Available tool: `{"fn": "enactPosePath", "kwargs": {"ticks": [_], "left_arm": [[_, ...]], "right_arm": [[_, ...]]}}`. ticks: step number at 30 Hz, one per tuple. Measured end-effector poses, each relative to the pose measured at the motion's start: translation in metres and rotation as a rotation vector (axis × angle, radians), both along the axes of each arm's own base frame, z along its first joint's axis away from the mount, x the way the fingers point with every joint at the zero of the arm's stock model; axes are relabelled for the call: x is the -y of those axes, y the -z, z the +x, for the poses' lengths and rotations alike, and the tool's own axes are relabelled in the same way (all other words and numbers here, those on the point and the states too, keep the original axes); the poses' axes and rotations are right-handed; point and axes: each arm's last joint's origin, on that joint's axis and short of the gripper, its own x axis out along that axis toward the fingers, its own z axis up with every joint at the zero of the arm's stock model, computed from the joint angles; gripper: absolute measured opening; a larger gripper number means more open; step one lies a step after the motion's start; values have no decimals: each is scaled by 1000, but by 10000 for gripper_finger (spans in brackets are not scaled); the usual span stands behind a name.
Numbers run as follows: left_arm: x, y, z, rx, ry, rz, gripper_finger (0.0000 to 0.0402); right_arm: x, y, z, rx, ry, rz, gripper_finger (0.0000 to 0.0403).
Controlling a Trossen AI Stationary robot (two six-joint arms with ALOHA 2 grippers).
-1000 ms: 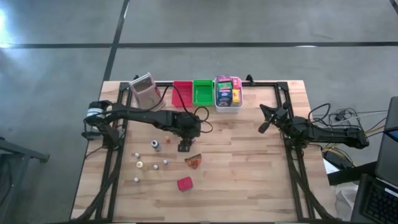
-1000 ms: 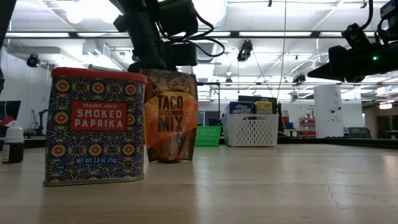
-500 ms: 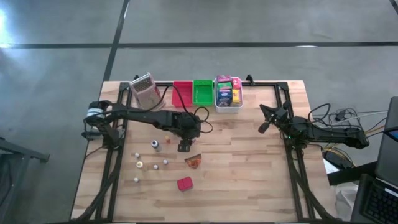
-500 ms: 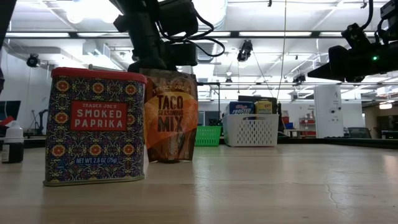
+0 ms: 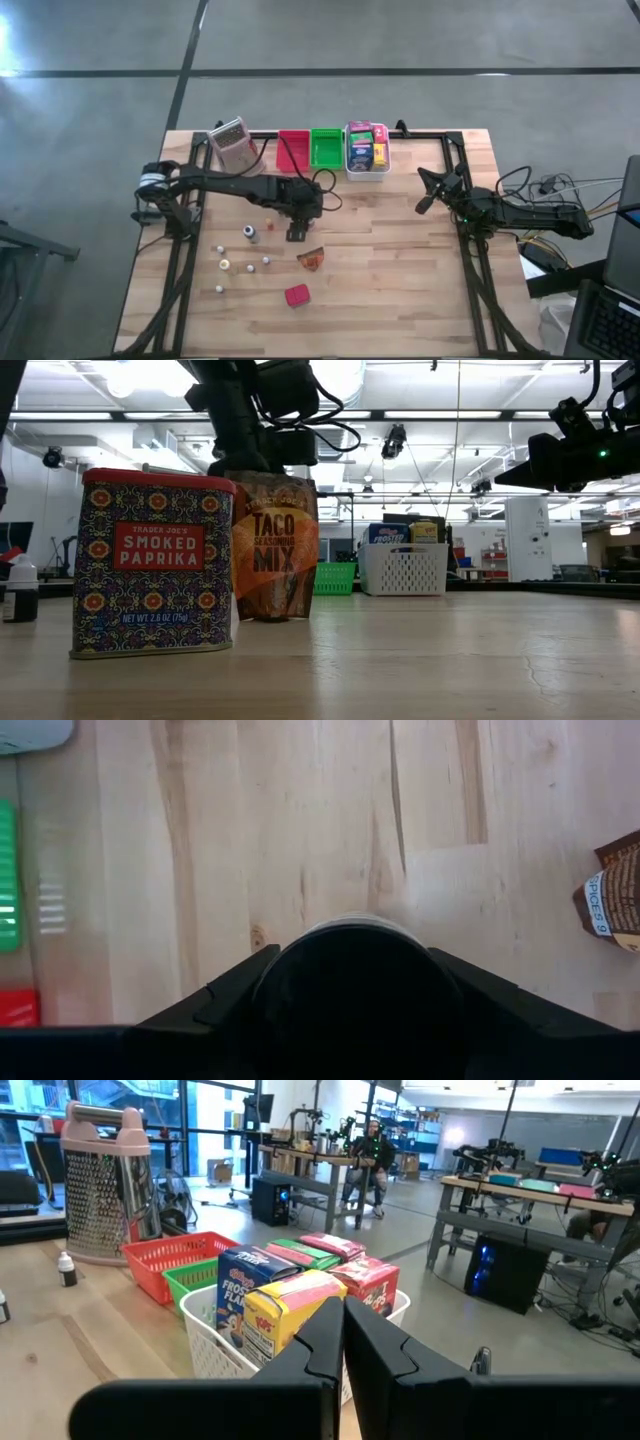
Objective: Pick & Place Kitchen Items
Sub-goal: Put the purple seasoning bottle into the green bin
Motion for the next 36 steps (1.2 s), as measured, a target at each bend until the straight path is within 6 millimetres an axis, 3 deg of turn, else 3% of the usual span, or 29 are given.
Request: {"fn": "enactPosePath", "kwargs": {"ticks": [10, 36], "left_arm": [[-10, -26, 9, 58, 14, 26, 243], [-91, -72, 7, 190, -136, 108, 243]], "right_arm": [[0, 0, 0, 0, 0, 0, 8], [0, 0, 0, 0, 0, 0, 8]]}}
